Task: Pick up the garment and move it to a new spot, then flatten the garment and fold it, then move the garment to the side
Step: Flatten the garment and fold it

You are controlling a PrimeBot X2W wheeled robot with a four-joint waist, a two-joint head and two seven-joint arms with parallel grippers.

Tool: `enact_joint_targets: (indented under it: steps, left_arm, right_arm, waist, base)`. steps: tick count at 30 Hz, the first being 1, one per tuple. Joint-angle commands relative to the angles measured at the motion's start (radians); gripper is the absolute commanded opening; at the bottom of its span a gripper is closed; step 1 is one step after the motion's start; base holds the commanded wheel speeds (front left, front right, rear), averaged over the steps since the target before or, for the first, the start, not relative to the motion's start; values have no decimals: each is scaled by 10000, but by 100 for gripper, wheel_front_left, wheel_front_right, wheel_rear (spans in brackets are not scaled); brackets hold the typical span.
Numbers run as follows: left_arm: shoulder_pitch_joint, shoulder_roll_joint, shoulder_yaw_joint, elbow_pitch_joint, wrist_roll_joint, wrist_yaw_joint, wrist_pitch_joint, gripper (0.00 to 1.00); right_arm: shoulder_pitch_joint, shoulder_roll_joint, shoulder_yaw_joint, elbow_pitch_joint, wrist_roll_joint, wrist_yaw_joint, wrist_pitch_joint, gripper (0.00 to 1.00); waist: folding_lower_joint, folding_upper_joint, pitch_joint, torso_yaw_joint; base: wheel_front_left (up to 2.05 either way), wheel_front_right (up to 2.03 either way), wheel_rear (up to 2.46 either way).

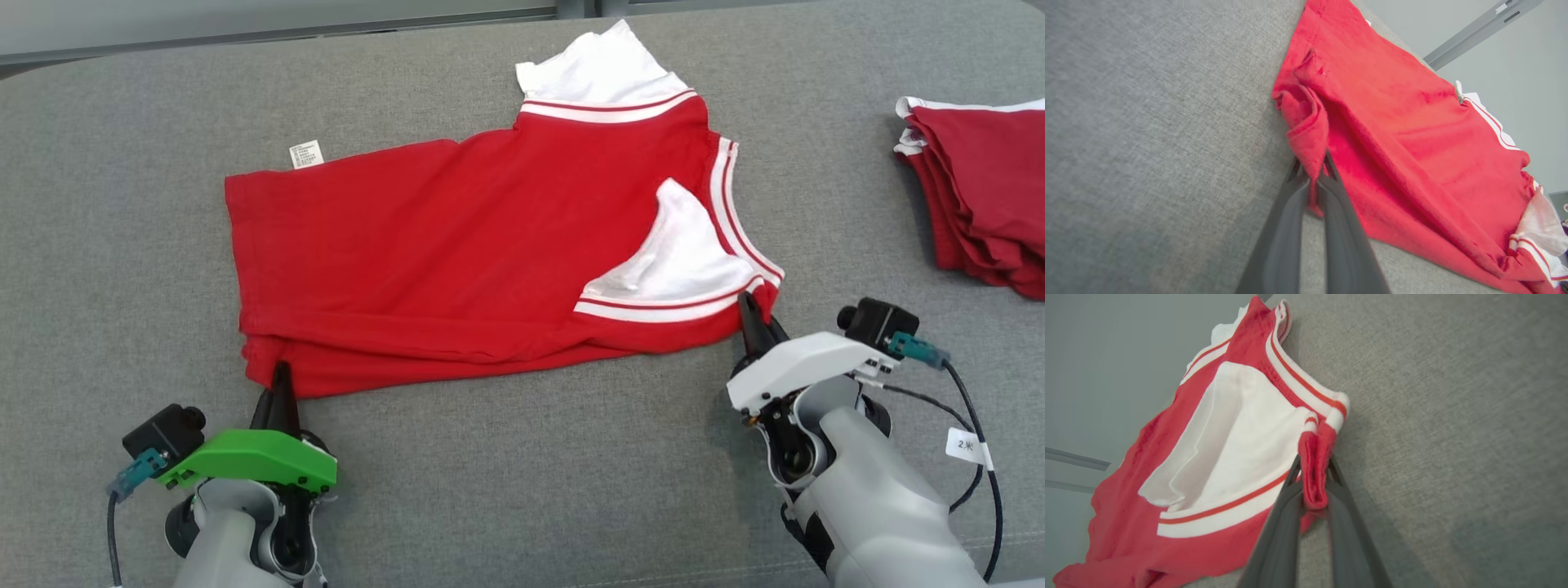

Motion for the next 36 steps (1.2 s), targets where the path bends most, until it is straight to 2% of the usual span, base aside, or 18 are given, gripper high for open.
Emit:
enact_joint_targets:
  steps: [1, 7, 13, 24, 36]
  left_arm:
    - [-153, 135, 29, -137, 35, -48, -107, 0]
    - [169, 243, 32, -974, -145, -133, -239, 0]
    - [1088, 340, -125, -1864, -339, -144, -163, 0]
    - [2722, 123, -615, -2192, -615, 8, -25, 0]
    - [3155, 292, -508, -1842, -501, 255, -163, 0]
  right_arm:
    - [-217, -78, 74, -131, -9, 3, -169, 0]
    - [-353, -485, -193, -464, 41, 1, -319, 0]
    - [271, -762, -462, -850, -95, -6, -169, 0]
    - [2452, -372, -841, -1922, -540, -5, -150, 0]
    - [3674, -85, -1409, -2321, -1180, -6, 52, 0]
  waist:
    - [0, 0, -34, -23]
    - [0, 0, -218, -76]
    - [0, 0, -381, -92]
    - [0, 0, -675, -135]
    - [0, 0, -1205, -319]
  base:
    - [0, 0, 0]
    - [0, 0, 0]
    - [0, 0, 0]
    - [0, 0, 0]
    - [0, 0, 0]
